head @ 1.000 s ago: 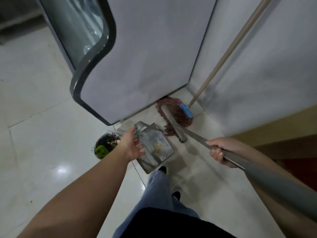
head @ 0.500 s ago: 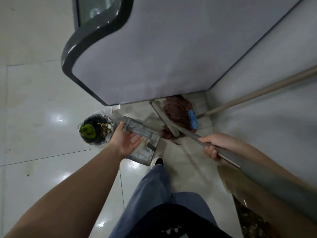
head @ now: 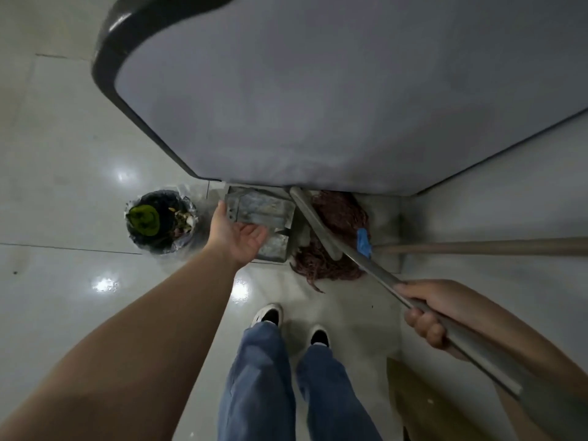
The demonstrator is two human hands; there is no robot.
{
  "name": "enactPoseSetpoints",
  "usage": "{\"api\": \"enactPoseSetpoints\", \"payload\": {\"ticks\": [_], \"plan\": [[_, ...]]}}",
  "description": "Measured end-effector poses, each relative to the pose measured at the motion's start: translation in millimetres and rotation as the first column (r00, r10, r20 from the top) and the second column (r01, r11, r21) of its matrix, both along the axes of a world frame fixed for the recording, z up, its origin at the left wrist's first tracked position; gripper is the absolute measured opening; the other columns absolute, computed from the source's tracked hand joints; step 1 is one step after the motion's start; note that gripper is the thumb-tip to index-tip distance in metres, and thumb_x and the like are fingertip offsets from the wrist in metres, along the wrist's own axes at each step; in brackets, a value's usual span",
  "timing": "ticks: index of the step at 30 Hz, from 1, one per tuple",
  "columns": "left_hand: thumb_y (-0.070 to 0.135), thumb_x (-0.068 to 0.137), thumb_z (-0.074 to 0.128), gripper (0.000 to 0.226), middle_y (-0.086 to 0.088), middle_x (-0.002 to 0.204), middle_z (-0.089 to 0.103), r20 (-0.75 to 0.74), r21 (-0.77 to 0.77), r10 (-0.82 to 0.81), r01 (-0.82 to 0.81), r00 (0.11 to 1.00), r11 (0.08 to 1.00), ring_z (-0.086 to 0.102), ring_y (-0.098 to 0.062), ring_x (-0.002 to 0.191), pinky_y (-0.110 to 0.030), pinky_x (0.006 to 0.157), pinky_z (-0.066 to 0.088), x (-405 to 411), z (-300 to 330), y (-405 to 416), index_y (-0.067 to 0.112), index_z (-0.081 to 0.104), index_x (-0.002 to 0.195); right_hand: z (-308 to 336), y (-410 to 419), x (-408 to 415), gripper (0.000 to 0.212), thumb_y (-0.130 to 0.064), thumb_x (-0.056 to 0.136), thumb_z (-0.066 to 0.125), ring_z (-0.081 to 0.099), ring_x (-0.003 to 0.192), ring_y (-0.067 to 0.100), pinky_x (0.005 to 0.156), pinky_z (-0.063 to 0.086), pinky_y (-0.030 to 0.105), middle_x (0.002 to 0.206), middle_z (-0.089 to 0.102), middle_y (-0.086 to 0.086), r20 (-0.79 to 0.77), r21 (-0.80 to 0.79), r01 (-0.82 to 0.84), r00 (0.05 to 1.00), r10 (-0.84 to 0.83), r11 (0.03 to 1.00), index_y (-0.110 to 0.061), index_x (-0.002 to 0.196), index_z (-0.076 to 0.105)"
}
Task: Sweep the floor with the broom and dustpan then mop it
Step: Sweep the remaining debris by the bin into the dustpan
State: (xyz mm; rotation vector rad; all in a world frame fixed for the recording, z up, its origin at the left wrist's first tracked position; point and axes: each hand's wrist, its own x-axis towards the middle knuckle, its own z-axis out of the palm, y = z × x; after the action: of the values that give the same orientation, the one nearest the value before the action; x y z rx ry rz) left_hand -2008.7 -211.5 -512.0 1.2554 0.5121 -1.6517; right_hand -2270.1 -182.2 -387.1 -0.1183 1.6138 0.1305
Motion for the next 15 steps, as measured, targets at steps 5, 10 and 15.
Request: {"api": "enactPoseSetpoints", "payload": {"ticks": [5,10,15], "plan": [[0.052,0.095,0.034,0.078,-0.023,0.152,0.02,-0.025,-0.085,0.18,-0.182,0.983,0.98,0.026,-0.033,0.139,-0.039,0.112,0.026,-19,-17,-26,-0.003,0.012,0.146,-10,4,-18,0.023,-0.023,0.097,0.046,0.027,0.019,0.005,0.025,0.023,0.006,0.036,0.035,0.001,0.013,-0.045,0.036,0.999,-0.035,0.998,-0.01,0.077,0.046],[0.053,0.094,0.035,0.078,-0.02,0.152,0.022,0.007,-0.068,0.142,-0.142,0.99,0.988,0.028,-0.031,0.138,-0.037,0.111,0.027,-32,-24,-25,0.001,0.012,0.147,-17,5,-22,0.033,-0.026,0.096,0.047,0.027,0.018,0.004,0.024,0.022,0.005,0.033,0.034,0.0,0.022,-0.022,0.042,0.999,-0.041,0.999,-0.008,0.07,0.042],[0.051,0.094,0.038,0.072,-0.016,0.148,0.033,0.119,-0.07,0.112,-0.105,0.986,0.992,0.036,-0.028,0.134,-0.034,0.109,0.032,-16,-27,-34,0.002,0.024,0.145,-21,2,-23,0.034,-0.027,0.096,0.047,0.027,0.019,0.004,0.025,0.021,0.004,0.033,0.035,0.0,0.037,-0.029,0.065,0.997,-0.064,0.997,-0.009,0.068,0.04]]}}
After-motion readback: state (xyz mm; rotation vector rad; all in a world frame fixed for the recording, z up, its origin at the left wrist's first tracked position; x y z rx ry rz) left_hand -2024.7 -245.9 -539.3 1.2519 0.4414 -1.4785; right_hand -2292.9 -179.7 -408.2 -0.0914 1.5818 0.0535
